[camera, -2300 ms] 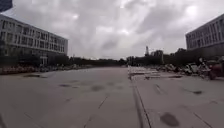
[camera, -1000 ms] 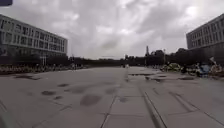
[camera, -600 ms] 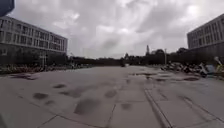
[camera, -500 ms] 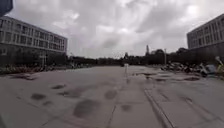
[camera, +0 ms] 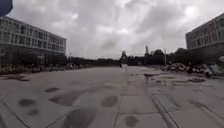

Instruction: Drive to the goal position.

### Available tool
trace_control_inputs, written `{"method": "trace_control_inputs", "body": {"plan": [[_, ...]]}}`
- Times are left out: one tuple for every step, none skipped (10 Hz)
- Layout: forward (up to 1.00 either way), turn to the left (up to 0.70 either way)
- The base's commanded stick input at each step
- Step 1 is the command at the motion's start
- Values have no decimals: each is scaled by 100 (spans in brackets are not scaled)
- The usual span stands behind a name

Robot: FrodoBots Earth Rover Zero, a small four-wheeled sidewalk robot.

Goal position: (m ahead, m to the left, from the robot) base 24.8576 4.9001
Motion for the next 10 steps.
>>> {"method": "trace_control_inputs", "body": {"plan": [[70,0],[70,0],[70,0],[70,0],[70,0],[70,0],[70,0],[70,0],[70,0],[70,0]]}}
